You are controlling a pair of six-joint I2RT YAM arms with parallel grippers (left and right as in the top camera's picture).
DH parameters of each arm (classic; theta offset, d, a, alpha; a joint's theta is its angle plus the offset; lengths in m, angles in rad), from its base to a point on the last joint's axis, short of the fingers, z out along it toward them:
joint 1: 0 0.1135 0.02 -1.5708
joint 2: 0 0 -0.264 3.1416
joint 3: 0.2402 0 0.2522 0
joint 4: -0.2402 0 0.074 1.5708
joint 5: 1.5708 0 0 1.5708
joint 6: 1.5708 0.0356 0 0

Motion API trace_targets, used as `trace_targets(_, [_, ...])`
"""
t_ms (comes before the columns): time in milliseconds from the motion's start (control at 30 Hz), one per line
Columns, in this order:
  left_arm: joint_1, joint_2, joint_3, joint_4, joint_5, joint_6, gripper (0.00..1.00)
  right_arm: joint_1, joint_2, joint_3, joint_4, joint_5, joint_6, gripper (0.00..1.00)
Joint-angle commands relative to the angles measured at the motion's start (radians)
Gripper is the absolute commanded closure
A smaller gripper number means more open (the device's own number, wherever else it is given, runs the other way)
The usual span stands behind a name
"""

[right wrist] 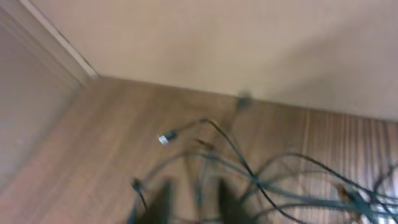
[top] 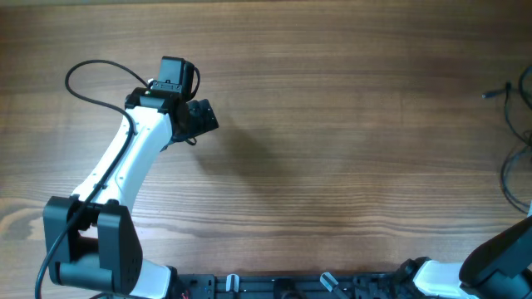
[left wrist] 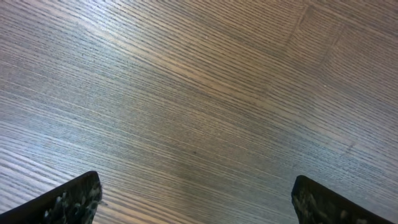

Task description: Untangle cables

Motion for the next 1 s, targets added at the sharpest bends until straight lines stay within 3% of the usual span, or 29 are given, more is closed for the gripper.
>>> trace_targets(0, [0.004,0.008,-0.003,-0.001,0.012,0.012,0.00,0.000,0.008,-0.001,0.046,-0.022,0.019,0.00])
trace_targets(67, [0.004,0.008,-0.003,0.000,0.012,0.012,0.00,0.000,0.008,-0.001,0.055,-0.119,0.183,0.00])
trace_targets(133, [0.004,0.008,-0.003,0.000,0.012,0.012,0.00,0.000,0.008,-0.001,0.060,-0.375,0.385,0.00])
trace_targets(167, [0.004,0.008,-0.003,-0.001,0.012,0.012,0.00,0.003,0.008,-0.001,0.128,-0.735,0.376,0.00])
trace_targets(233, [0.004,0.008,-0.003,-0.001,0.012,0.012,0.00,0.044,0.008,-0.001,0.289,-1.180,0.115,0.00])
trace_targets(267, [0.004,0.008,-0.003,-0.001,0.012,0.012,0.00,0.073,0.006,-0.001,0.277,-1.248,0.082,0.00])
trace_targets(333, [0.004,0.008,-0.003,-0.001,0.012,0.012,0.00,0.118,0.006,-0.001,-0.006,-1.136,0.047,0.00])
trace_targets(433, [0.004,0.008,-0.003,-0.001,0.012,0.012,0.00,0.166,0.007,-0.037,-0.449,-0.547,0.139,0.00])
trace_targets(500, [0.004,0.008,-0.003,-0.001,0.012,0.013,0.00,0.166,0.006,-0.042,-0.654,-0.269,0.341,0.00])
trace_targets(567, [0.004,0.008,-0.003,-0.001,0.012,0.013,0.00,0.152,0.006,-0.043,-0.892,-0.009,0.743,0.00])
trace_targets(600, [0.004,0.008,-0.003,-0.001,0.012,0.013,0.00,0.146,0.006,-0.045,-0.945,0.050,0.845,0.00])
trace_targets(667, [0.004,0.008,-0.003,0.000,0.012,0.013,0.00,0.130,0.006,-0.059,-0.975,0.194,0.957,0.06])
trace_targets(867, [0.004,0.008,-0.003,0.000,0.012,0.013,0.00,0.073,0.007,-0.248,-0.747,0.288,0.932,0.22])
trace_targets(967, [0.004,0.008,-0.003,0.001,0.012,0.013,0.00,0.062,0.007,-0.359,-0.581,0.283,0.898,0.41])
